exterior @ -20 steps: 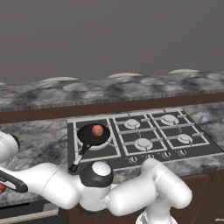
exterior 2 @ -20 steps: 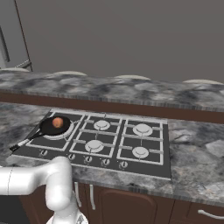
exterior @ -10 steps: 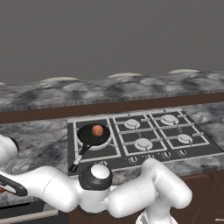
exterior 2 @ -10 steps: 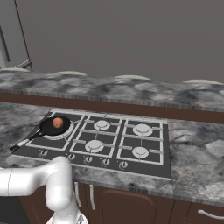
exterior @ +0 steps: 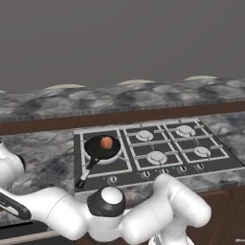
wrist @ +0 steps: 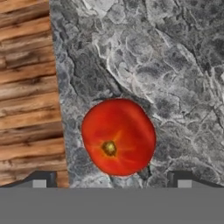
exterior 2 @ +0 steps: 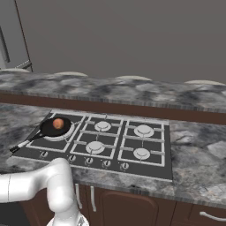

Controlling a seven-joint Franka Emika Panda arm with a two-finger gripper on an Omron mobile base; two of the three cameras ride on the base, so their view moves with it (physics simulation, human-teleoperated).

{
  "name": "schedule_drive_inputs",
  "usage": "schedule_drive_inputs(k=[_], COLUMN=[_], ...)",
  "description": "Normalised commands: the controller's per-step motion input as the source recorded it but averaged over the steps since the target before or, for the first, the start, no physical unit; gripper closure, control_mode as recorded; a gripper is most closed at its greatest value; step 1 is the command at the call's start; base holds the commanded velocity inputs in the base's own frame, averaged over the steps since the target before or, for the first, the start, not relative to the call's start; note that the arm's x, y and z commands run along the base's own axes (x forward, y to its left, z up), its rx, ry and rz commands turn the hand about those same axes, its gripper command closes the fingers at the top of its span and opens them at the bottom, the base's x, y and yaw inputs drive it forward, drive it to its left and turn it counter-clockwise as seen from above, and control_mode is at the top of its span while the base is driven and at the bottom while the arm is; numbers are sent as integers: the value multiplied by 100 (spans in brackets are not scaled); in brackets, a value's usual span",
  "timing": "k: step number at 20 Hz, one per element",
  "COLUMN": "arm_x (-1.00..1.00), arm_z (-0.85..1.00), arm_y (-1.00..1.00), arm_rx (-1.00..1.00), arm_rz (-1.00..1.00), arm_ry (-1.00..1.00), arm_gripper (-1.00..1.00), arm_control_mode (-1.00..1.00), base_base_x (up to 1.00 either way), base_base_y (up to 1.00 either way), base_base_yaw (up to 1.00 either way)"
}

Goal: Place the pan on the front left burner on the stove. Then place the tomato and the onion in the pan and turn on the front left burner.

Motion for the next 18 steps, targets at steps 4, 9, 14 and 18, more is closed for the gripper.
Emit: schedule_drive_inputs(k=[4,9,14,18], arm_x=[6,32,45,27], arm_z=[-19,-15,-19,-18], arm_y=[8,30,39,49], arm_rx=[0,4,6,3], arm_rz=[0,0,0,0], arm_ry=[0,0,1,7], arm_gripper=[-100,-100,-100,100], arm_control_mode=[-100,-100,-100,-100], base_base_x=[0,0,0,0], base_base_y=[0,0,0,0], base_base_yaw=[0,0,0,0])
